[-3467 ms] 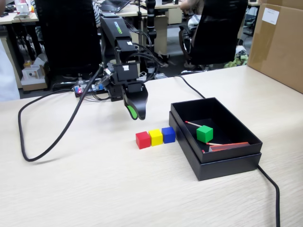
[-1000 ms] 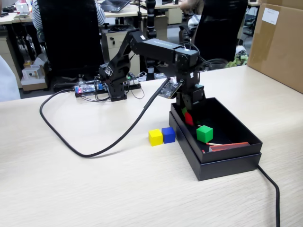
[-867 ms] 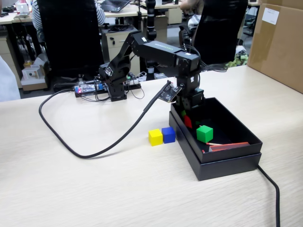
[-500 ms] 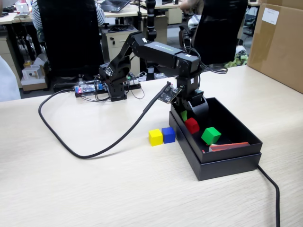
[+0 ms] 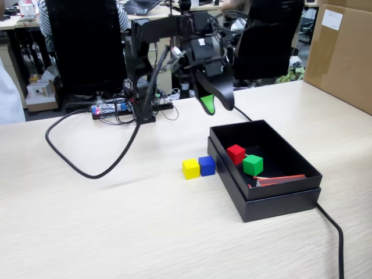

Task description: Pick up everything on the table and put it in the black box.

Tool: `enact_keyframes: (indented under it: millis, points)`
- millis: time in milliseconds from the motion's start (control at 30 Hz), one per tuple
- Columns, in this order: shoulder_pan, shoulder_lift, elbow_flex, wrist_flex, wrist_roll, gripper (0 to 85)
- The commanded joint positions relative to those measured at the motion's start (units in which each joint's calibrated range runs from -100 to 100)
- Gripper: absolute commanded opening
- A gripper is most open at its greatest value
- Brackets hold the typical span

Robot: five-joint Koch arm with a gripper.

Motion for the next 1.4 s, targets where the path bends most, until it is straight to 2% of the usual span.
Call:
enact_keyframes:
  millis: [0,167,367,567,1000,1367]
  points:
    - [-2.78,-11.58,-5.86,0.05,-0.49,49.3]
    - [-6.06,-22.02,-24.90,3.24,-0.88,50.0]
    - [-6.40,-23.40,-31.16,6.53,-0.73,50.4]
    - [-6.01,-13.88,-24.81,7.39,-0.34,50.3]
    - [-5.42,21.12,-5.14,7.39,-0.05,49.5]
    - [-5.37,31.68,-2.42,7.39,-0.05,47.7]
